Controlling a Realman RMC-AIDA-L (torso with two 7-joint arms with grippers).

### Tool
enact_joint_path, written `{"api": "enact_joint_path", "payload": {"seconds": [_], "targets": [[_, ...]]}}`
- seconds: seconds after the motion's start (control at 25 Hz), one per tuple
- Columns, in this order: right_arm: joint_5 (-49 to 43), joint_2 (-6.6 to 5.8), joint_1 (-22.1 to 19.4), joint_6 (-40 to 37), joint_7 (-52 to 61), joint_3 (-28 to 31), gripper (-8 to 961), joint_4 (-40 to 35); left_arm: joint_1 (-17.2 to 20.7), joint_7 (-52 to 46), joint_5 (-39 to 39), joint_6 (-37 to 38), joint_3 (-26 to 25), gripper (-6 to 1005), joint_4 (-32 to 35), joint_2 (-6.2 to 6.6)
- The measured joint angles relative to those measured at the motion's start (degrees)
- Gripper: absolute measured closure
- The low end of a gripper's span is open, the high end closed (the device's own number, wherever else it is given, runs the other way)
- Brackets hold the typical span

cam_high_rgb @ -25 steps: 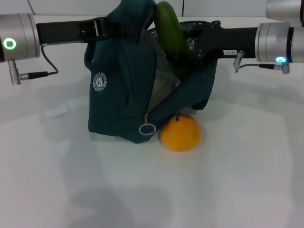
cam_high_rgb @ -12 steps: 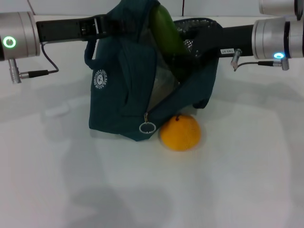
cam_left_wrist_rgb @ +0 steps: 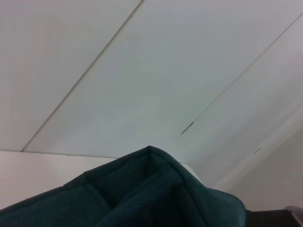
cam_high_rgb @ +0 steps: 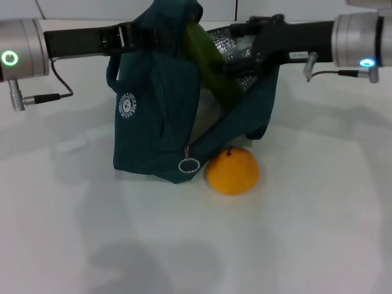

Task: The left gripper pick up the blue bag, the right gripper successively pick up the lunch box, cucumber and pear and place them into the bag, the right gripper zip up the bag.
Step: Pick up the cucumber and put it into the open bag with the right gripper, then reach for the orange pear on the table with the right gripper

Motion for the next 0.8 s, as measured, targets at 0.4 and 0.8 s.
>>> {"api": "enact_joint_path", "payload": {"seconds": [0.4, 0.8], "targets": [[1.6, -0.42, -13.4, -4.9, 5.4, 11.0, 94, -19.3, 0.1, 0.2, -0.1, -0.5, 0.0, 953, -1.1, 0.01], [1.3, -1.74, -19.4, -19.3, 4.5, 15.0, 98, -17.8, 0.2, 2.1, -0.1, -3.1, -0.8, 953, -3.8, 0.09]]}}
